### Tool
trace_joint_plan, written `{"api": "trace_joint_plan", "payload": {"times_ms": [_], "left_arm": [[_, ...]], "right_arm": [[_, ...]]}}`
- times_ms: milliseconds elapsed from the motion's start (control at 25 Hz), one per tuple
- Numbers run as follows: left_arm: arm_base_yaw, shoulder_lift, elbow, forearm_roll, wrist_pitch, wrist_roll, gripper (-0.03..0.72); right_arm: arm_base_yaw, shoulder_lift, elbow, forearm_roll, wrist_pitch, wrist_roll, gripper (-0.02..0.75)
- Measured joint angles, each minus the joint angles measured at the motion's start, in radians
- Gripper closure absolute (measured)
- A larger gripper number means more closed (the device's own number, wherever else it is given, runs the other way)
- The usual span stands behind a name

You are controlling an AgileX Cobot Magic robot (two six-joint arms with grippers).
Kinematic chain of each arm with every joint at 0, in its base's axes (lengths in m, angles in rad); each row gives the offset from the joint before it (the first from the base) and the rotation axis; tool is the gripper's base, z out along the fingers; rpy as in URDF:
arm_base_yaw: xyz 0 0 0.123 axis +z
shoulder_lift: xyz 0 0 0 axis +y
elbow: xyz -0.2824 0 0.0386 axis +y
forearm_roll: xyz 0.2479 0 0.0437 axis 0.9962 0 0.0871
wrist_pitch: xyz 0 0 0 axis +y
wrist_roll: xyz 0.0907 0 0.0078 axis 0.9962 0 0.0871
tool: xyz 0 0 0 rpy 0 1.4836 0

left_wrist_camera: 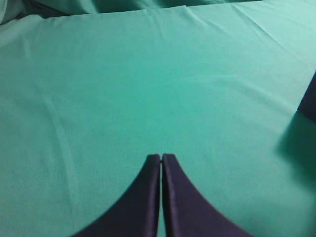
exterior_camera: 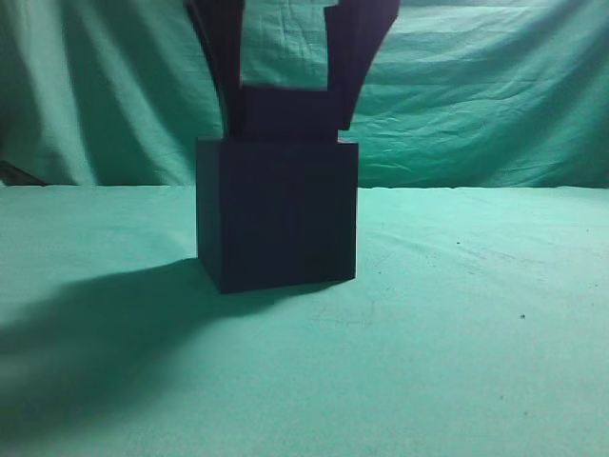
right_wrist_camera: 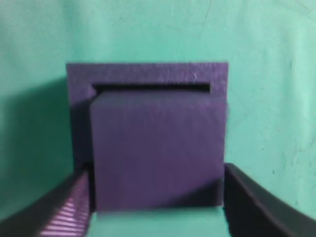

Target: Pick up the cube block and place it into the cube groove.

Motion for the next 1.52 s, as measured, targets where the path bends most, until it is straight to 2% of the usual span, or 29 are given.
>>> {"api": "trace_joint_plan", "payload": {"times_ms": [40,160,360,400,480,640,760,840,1000,1320,1520], "left_arm": [[0.0,0.0,0.0,0.0,0.0,0.0,0.688],[0.0,0.0,0.0,0.0,0.0,0.0,0.688],[0.0,0.0,0.0,0.0,0.0,0.0,0.688],[0.0,0.0,0.0,0.0,0.0,0.0,0.688],[0.0,0.0,0.0,0.0,0.0,0.0,0.688],[0.0,0.0,0.0,0.0,0.0,0.0,0.688],[0.0,0.0,0.0,0.0,0.0,0.0,0.688],[0.0,0.0,0.0,0.0,0.0,0.0,0.688],[0.0,0.0,0.0,0.0,0.0,0.0,0.688],[0.0,0.0,0.0,0.0,0.0,0.0,0.688],[0.0,0.0,0.0,0.0,0.0,0.0,0.688]], "right_arm": [[0.0,0.001,-0.002,-0.005,0.0,-0.008,0.244],[0.0,0.003,-0.049,-0.027,0.03,-0.024,0.141],[0.0,0.001,-0.214,-0.091,0.066,-0.078,0.151],[0.0,-0.006,-0.238,-0.093,0.068,-0.087,0.23],[0.0,-0.034,-0.263,-0.095,0.07,-0.097,0.335],[0.0,-0.121,-0.269,-0.095,0.08,-0.104,0.627],[0.0,-0.212,-0.269,-0.077,0.085,-0.124,0.738],[0.0,-0.276,-0.266,-0.058,0.087,-0.136,0.738],[0.0,-0.443,-0.158,-0.053,0.087,-0.166,0.738],[0.0,-0.789,0.272,-0.055,0.095,-0.17,0.738],[0.0,-0.987,0.505,-0.039,0.013,-0.146,0.738]]}}
